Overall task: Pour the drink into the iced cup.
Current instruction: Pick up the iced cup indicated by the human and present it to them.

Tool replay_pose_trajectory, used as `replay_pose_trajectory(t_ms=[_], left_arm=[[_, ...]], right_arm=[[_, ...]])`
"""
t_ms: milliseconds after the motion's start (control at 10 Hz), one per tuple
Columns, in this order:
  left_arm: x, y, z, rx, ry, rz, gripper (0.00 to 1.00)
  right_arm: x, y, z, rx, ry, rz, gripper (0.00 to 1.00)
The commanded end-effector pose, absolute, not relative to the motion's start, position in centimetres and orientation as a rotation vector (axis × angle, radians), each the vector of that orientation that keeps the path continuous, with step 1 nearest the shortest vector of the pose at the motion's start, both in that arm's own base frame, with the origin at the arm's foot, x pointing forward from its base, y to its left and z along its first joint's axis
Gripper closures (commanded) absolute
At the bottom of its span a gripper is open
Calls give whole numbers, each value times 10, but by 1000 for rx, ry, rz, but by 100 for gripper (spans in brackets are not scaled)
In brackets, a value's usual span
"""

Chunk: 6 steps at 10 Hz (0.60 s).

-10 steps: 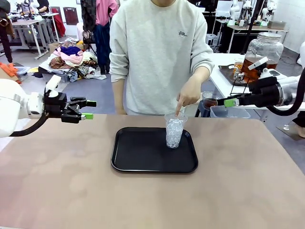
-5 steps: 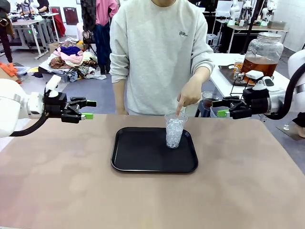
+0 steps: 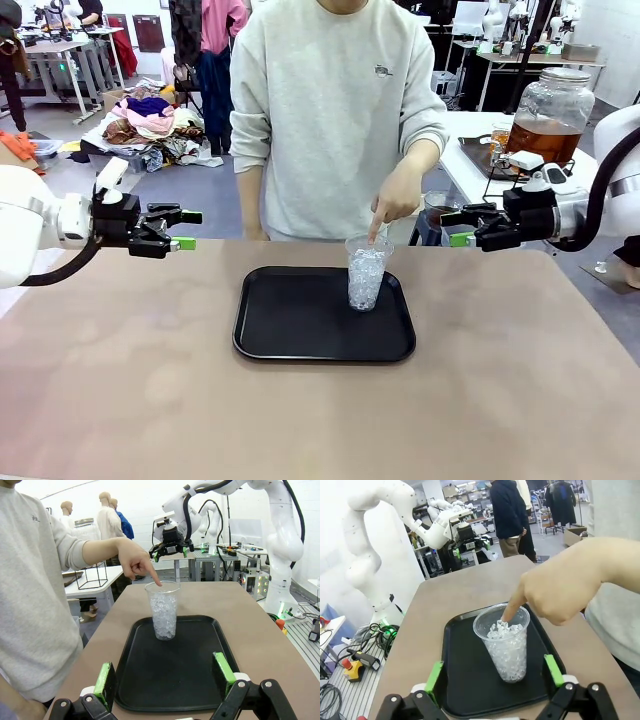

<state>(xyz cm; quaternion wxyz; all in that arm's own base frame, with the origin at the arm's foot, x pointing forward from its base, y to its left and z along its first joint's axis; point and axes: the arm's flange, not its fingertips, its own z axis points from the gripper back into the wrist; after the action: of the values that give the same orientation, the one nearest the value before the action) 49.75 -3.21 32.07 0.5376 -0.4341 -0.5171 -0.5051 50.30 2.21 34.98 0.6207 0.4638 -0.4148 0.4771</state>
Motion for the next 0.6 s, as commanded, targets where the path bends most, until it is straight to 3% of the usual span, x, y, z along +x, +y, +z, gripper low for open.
replay_pose_trajectory(t_ms=[0,500], left_arm=[[498,-33,322,-1032,-1241,-1196,0],[498,-33,322,-1032,-1241,-1196,0]], right_arm=[[500,22,354,1063,-959,1099,0],[534,39,316,1023,-1110,1229,0]])
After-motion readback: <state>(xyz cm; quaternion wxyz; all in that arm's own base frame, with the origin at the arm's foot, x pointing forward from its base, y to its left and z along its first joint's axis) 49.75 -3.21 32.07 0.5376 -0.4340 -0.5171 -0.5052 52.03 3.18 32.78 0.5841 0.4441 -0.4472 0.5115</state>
